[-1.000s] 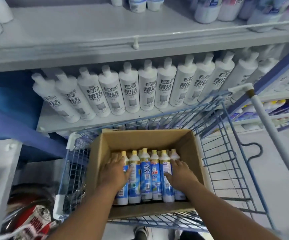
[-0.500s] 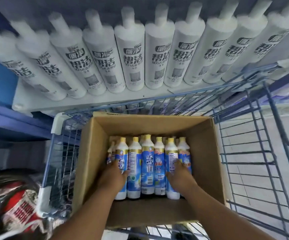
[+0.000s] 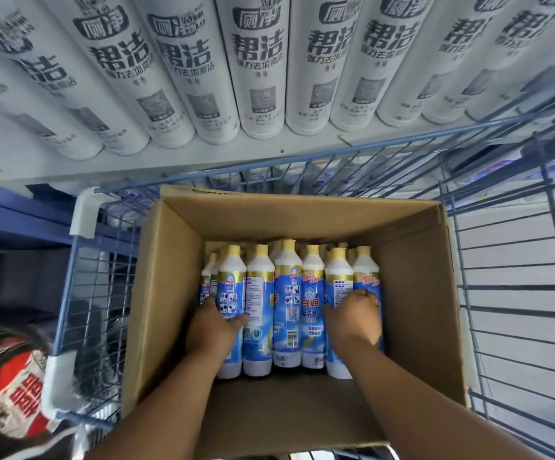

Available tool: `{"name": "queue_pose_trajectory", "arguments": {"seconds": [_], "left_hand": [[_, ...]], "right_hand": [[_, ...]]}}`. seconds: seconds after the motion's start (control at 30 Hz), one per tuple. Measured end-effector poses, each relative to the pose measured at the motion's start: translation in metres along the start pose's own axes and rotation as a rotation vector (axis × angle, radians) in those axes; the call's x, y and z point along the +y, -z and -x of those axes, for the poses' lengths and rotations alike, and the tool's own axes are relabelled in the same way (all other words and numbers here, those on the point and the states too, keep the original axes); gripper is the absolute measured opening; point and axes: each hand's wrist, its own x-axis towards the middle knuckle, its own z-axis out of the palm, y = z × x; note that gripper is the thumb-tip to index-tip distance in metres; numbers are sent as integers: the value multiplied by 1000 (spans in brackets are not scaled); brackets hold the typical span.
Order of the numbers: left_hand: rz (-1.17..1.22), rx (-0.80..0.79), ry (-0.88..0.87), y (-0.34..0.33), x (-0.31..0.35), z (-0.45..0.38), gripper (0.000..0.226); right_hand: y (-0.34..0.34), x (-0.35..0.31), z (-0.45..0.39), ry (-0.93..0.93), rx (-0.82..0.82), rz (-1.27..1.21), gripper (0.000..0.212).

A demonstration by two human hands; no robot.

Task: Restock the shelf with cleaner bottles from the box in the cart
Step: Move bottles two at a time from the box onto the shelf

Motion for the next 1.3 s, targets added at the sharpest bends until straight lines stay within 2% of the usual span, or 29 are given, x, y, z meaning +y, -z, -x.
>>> {"name": "queue_pose_trajectory", "arguments": {"seconds": [0.3, 0.5, 0.7, 0.9, 1.1, 1.3], "left_hand": [[54, 27, 5, 2, 1, 5, 49], [58, 23, 4, 2, 0, 5, 50], [87, 7, 2, 4, 0, 7, 49], [103, 18, -32, 12, 6, 22, 47], [103, 16, -126, 28, 24, 57, 44], [163, 63, -161, 27, 29, 81, 48]], "right_hand": [[-4, -1, 1, -46, 4, -4, 64], [-9, -4, 4, -19, -12, 102, 86], [-5, 1, 0, -15, 28, -27, 56], [3, 6, 13, 35, 16, -129, 55], [27, 12, 39, 145, 25, -246, 39], [22, 19, 32, 336, 29, -289, 49]]}}
